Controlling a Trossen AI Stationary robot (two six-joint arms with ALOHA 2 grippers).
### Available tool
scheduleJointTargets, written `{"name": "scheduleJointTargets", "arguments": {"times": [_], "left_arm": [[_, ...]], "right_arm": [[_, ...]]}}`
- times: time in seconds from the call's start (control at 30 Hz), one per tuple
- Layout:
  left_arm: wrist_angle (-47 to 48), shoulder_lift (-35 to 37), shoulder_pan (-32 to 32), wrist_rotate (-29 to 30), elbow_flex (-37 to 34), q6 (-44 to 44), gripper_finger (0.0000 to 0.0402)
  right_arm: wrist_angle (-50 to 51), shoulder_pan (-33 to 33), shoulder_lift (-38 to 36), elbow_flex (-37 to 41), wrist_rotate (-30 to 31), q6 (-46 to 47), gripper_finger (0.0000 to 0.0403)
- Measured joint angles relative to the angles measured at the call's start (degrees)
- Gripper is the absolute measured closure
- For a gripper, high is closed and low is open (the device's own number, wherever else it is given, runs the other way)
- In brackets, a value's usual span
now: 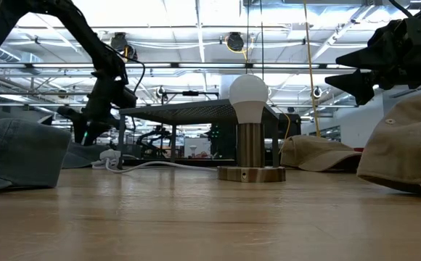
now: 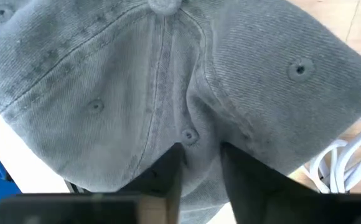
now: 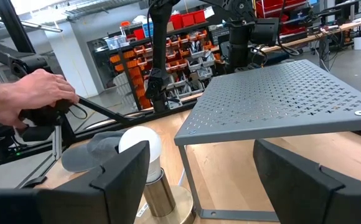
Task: Pick & Place hat
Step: Put the top gray cap on the shelf
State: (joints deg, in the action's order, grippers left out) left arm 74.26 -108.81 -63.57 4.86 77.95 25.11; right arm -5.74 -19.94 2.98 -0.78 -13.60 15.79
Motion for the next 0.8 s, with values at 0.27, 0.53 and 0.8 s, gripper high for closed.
{"name": "scheduleJointTargets", "arguments": {"times": [0.27,0.53,0.8], "left_arm": [[-0.68,0.15,0.0,-0.39,0.0,-1.74,0.0393],[-0.94,6.81,0.44,0.06,0.06,-0.89,0.0399],[-1.67,17.61,0.47,0.26,0.11,0.55,0.04]], "right_arm": [[0.0,0.0,0.0,-0.02,0.01,0.0,0.0124],[0.0,0.01,0.0,0.0,0.01,0.0,0.0124],[0.0,0.01,0.0,-0.02,0.01,0.0,0.0124]]}}
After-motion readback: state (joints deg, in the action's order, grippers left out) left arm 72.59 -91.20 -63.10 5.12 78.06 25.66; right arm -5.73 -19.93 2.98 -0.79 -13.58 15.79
